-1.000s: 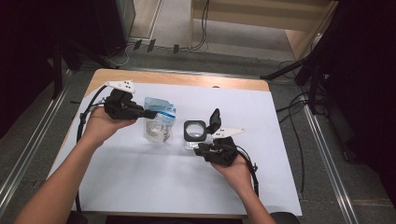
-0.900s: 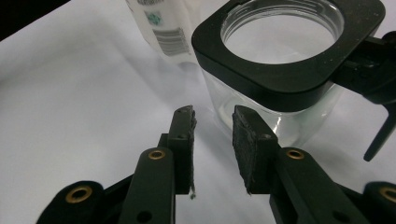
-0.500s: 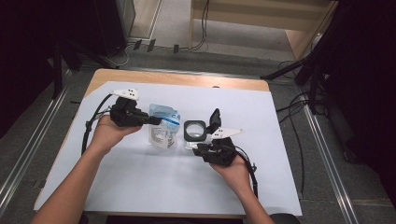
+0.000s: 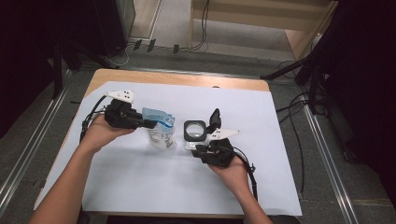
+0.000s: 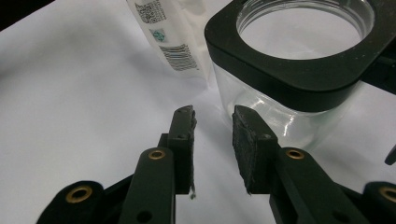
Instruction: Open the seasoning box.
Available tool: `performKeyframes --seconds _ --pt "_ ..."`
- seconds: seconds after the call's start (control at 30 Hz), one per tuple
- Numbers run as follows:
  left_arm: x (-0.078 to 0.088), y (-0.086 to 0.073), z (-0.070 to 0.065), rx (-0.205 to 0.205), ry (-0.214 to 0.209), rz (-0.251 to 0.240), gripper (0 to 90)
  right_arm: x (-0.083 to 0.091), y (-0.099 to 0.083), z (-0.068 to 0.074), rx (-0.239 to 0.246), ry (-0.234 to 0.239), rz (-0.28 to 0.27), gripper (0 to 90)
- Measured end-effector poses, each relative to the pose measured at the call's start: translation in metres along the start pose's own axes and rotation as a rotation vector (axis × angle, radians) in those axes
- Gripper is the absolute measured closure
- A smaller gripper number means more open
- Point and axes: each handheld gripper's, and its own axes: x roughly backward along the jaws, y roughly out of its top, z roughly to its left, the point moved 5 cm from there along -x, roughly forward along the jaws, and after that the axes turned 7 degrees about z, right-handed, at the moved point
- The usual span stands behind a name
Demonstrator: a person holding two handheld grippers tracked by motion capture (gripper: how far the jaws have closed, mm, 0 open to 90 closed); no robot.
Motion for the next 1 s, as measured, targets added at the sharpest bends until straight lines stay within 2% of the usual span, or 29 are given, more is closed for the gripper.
performKeyframes --seconds 0.03,0.07,0.13,0.2,0.3,0.4,0.43,0.47,0.53,0.63,0.67,0.77,0.8,1.0 --pt "0.000 0.000 0.000 -0.010 -0.003 0.000 78.9 0.000 0.000 0.000 0.000 0.000 0.000 70.6" --pt "0.001 0.000 -0.001 -0.023 -0.008 0.007 73.1 0.000 0.000 0.000 -0.002 0.001 0.001 70.6" --pt "0.001 0.000 -0.001 -0.033 0.003 0.010 71.8 0.000 0.000 0.000 -0.002 0.000 0.001 70.6" --pt "0.003 0.000 -0.001 -0.050 -0.003 0.006 66.4 0.001 0.000 0.000 -0.005 0.001 0.001 70.6" --pt "0.005 -0.001 0.001 -0.084 0.019 0.049 62.1 0.001 0.000 -0.001 -0.010 0.000 0.001 70.6" --pt "0.007 -0.001 0.000 -0.116 0.016 0.076 60.7 0.001 0.000 0.000 -0.011 0.003 0.000 70.6" --pt "0.007 -0.001 0.001 -0.134 0.010 0.113 60.0 0.001 0.000 0.000 -0.010 0.004 0.000 70.6" --pt "0.007 -0.001 0.001 -0.134 0.010 0.113 59.8 0.001 0.000 0.000 -0.010 0.004 0.000 70.6" --pt "0.009 -0.001 0.003 -0.158 0.019 0.151 59.6 0.001 0.000 0.000 -0.010 0.002 -0.001 70.6" --pt "0.011 0.002 0.006 -0.172 0.002 0.148 61.3 0.002 0.001 -0.001 -0.013 0.005 -0.003 70.6" --pt "0.011 0.003 0.008 -0.166 0.000 0.147 65.0 0.002 0.001 0.000 -0.008 0.005 -0.006 70.6" --pt "0.008 0.004 0.011 -0.163 -0.033 0.149 68.7 0.001 0.002 0.000 -0.008 0.007 -0.007 70.6" --pt "0.003 0.004 0.011 -0.167 -0.042 0.150 73.2 0.001 0.002 0.000 -0.008 0.011 -0.009 70.6" --pt "-0.002 0.004 0.011 -0.176 -0.050 0.165 80.9 0.000 0.003 0.001 -0.007 0.013 -0.008 70.6"
